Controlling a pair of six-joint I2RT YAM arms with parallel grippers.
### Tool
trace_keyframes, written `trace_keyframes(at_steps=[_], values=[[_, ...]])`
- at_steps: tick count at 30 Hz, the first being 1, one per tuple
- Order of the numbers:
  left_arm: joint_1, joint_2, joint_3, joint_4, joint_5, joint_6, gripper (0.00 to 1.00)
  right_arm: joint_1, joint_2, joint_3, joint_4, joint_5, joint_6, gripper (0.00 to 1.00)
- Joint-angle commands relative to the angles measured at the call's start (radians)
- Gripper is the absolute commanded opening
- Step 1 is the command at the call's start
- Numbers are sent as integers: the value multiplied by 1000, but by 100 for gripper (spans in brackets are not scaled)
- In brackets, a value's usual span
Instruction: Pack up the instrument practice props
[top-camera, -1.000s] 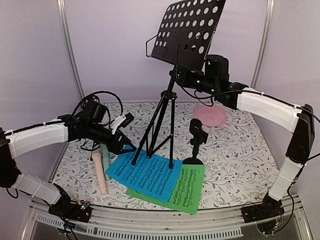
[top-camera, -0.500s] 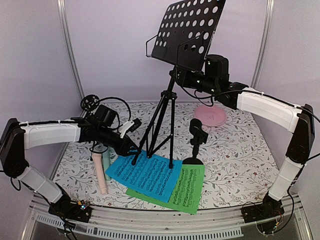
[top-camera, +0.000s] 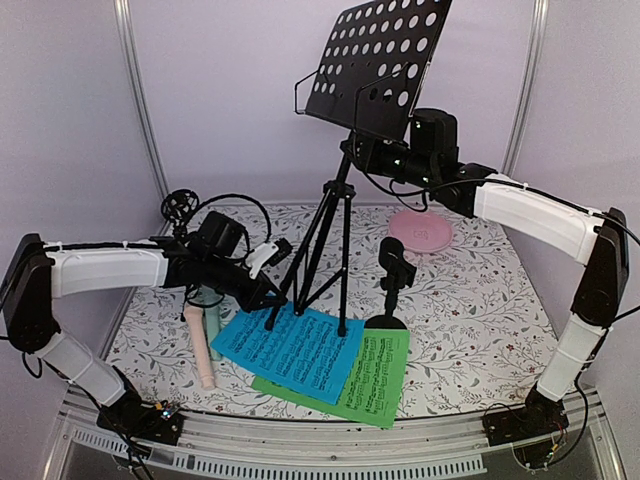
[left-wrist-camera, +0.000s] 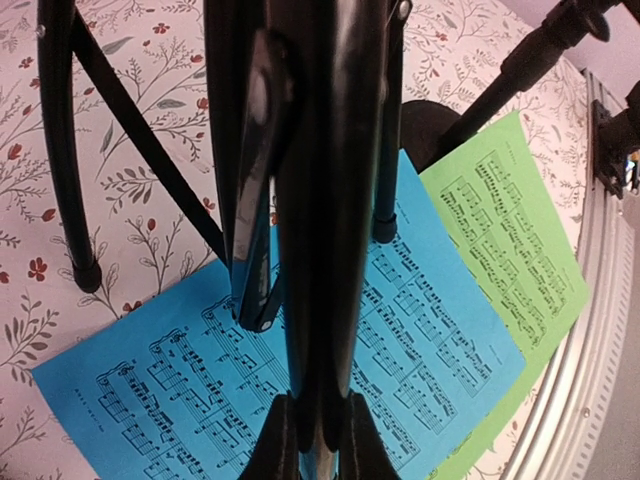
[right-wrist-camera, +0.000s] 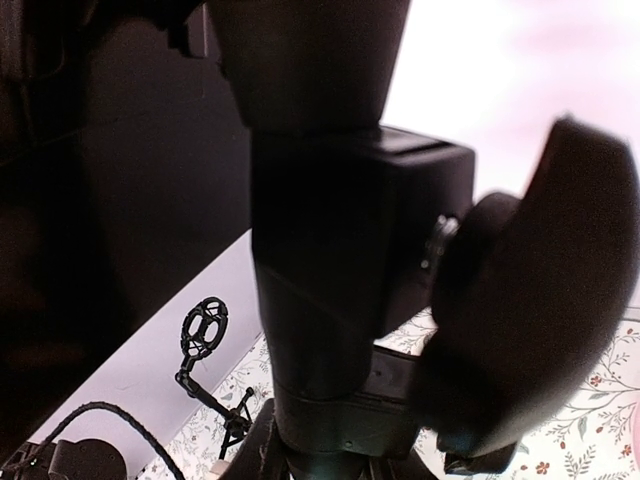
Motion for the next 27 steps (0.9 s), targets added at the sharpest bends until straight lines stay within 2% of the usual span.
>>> trace_keyframes(at_steps=[1, 8, 14, 20, 27], values=[[-22, -40, 85, 45, -52, -12, 0, 5, -16, 131, 162, -25, 36, 0], [-20, -90, 133, 66, -124, 20, 0, 6, -4, 205, 157, 3, 154, 0], [5, -81, 218, 77, -124, 56, 0, 5, 23, 249, 162, -40, 212, 0], [43, 2, 360, 18, -129, 129, 0, 5, 24, 222, 156, -47, 208, 0], [69, 118, 501, -50, -132, 194, 0, 5, -1, 116, 184, -18, 185, 0]])
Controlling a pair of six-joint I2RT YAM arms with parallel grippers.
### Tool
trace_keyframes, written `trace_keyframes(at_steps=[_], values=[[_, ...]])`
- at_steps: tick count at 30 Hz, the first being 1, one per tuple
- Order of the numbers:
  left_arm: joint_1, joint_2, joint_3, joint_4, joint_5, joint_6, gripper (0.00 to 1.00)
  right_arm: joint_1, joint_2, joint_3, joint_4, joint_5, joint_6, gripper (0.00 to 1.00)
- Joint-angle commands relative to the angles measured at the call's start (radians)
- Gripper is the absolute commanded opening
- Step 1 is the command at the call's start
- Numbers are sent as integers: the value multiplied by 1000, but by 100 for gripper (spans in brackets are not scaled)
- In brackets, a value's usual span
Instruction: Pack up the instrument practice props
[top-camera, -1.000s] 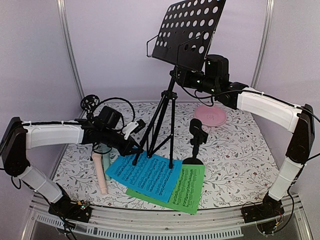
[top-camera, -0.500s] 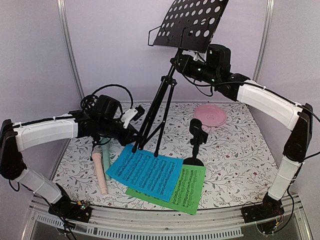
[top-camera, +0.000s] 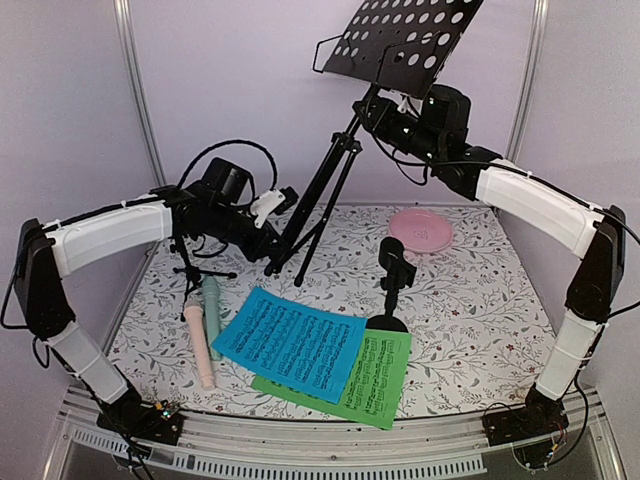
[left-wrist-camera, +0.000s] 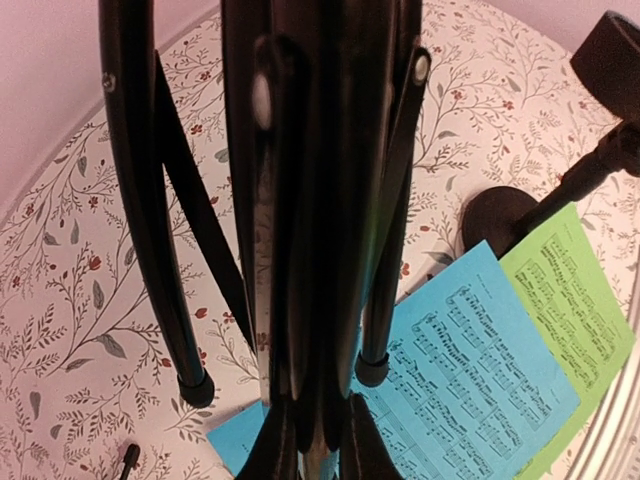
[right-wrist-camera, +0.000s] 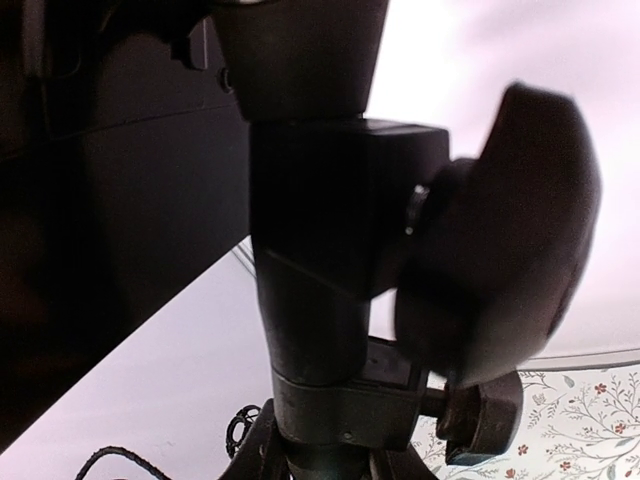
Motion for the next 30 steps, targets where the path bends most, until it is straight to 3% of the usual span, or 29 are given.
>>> trace_keyframes(at_steps=[1, 9, 16, 30], values=[[20, 46, 137, 151, 14, 52, 0, 42, -46, -64, 138, -70, -5, 0], [31, 200, 308, 92, -23, 82, 0, 34, -36, -204, 272, -97, -26, 0], [42, 321, 474, 2, -134, 112, 0, 31, -15, -263, 322, -57, 37, 0], [64, 425, 475, 58, -188, 48, 0, 46, -26, -448, 399, 80, 257, 0]])
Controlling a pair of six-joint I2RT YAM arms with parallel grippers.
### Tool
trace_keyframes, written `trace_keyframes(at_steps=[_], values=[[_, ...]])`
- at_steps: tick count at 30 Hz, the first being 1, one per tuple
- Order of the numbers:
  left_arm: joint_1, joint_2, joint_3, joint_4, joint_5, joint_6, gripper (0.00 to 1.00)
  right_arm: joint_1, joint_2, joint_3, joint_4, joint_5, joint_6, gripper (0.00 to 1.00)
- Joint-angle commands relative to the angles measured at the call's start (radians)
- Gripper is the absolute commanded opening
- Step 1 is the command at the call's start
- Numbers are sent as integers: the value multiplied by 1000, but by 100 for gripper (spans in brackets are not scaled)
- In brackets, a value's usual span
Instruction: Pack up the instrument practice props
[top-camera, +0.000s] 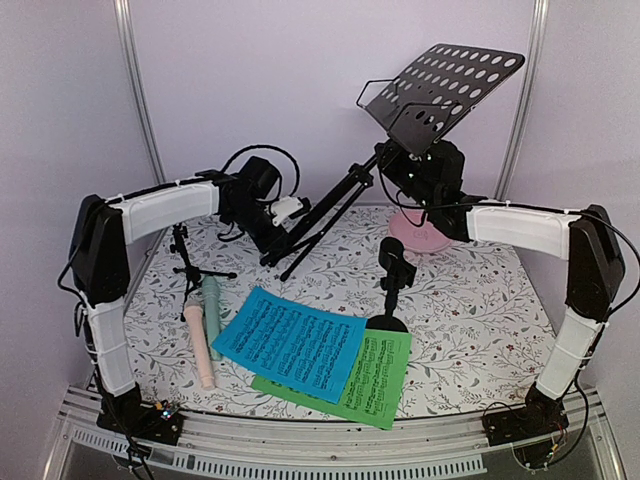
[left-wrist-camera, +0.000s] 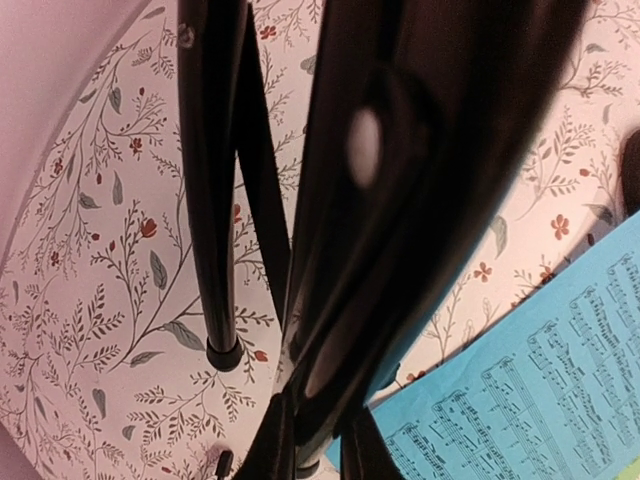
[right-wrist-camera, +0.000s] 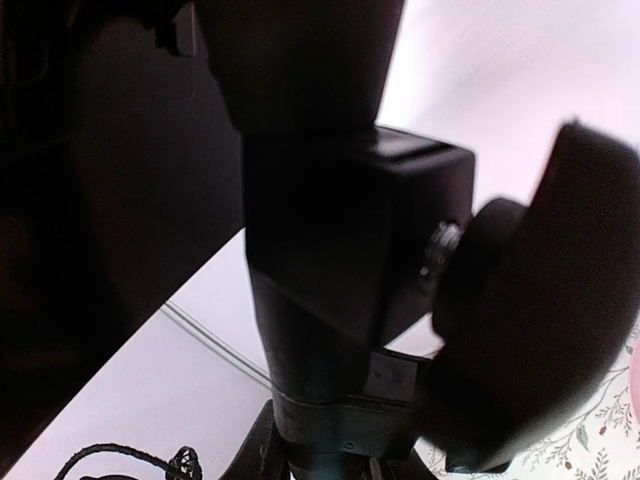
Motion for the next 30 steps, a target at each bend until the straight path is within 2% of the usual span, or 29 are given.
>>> trace_keyframes(at_steps=[1, 5, 11, 15, 20, 23, 25, 27, 29, 30], values=[[13, 54, 92, 309, 6, -142, 0, 91, -30, -86, 39, -106, 118, 0], [13, 93, 101, 332, 2, -157, 0, 96, -41, -133, 36, -83, 148, 0], [7, 123, 105, 346, 77, -155, 0, 94, -57, -204, 34, -5, 202, 0], [-7, 119, 65, 340, 153, -126, 0, 91, -57, -226, 34, 18, 193, 0], [-13, 116, 45, 313, 178, -84, 1, 84, -67, -257, 28, 60, 202, 0], [-12, 103, 52, 306, 160, -80, 12, 84, -77, -276, 20, 97, 222, 0], [-10, 93, 49, 305, 164, -84, 28, 83, -82, -288, 13, 117, 237, 0], [-7, 78, 43, 308, 151, -104, 51, 83, -84, -293, 11, 129, 243, 0], [4, 54, 34, 318, 161, -124, 67, 83, -84, -295, 12, 137, 235, 0], [8, 42, 32, 317, 172, -129, 71, 84, -83, -294, 12, 141, 229, 0]])
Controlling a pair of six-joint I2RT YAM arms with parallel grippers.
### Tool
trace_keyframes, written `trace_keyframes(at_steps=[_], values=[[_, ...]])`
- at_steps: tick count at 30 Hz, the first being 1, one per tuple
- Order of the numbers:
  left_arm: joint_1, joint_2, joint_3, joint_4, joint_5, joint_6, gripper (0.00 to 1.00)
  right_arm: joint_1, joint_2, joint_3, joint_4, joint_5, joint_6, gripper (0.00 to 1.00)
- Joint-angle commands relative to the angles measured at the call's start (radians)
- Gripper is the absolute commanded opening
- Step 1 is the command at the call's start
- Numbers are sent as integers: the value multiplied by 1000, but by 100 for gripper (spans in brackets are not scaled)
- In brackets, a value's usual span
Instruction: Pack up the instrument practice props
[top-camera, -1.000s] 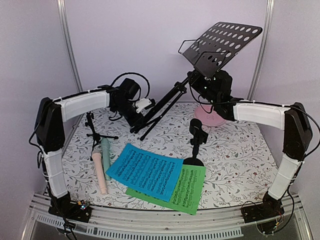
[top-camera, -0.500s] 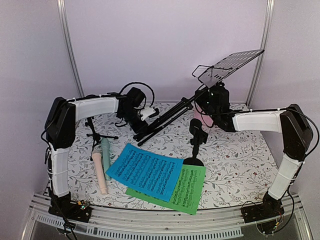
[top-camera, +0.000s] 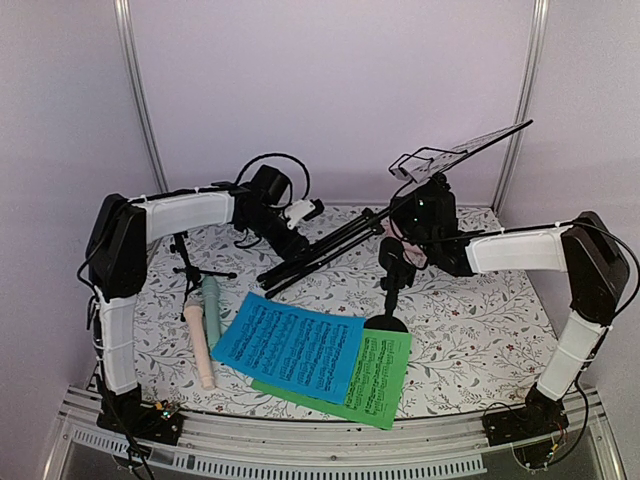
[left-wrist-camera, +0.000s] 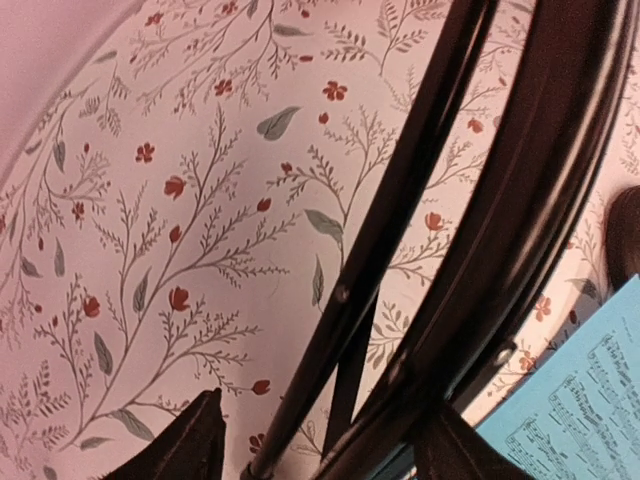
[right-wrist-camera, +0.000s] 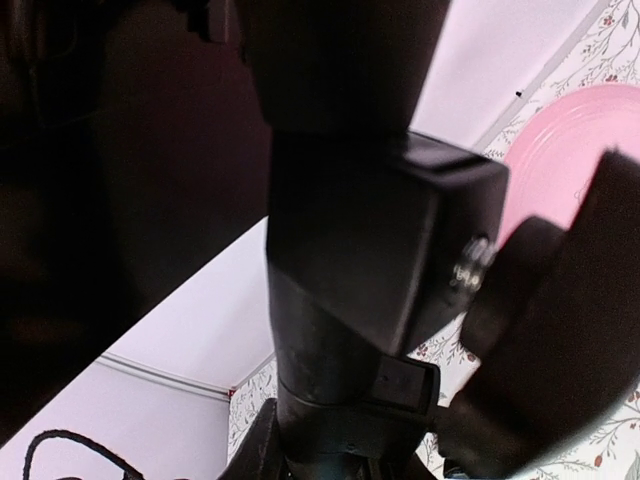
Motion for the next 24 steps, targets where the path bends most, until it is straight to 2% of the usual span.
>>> trace_keyframes(at_steps=[1, 5, 6, 7, 10, 16, 18, 24], values=[[18, -96, 19, 153, 71, -78, 73, 60, -45, 6, 34, -93, -82, 0], [24, -161, -1, 107, 186, 0, 78, 59, -36, 10, 37, -75, -92, 0], [25, -182, -25, 111, 211, 13, 94, 59, -33, 13, 37, -74, -91, 0], [24, -201, -59, 128, 229, 26, 99, 59, -29, 16, 39, -74, -94, 0], [24, -235, -151, 201, 250, 40, 99, 59, -22, 23, 44, -76, -100, 0], [21, -179, -70, 128, 412, 21, 99, 58, -18, 26, 44, -75, -105, 0], [0, -172, -79, 125, 387, 10, 99, 57, -20, 27, 43, -72, -108, 0], [-80, -79, -82, 132, 113, -15, 99, 55, -19, 31, 44, -76, -112, 0]])
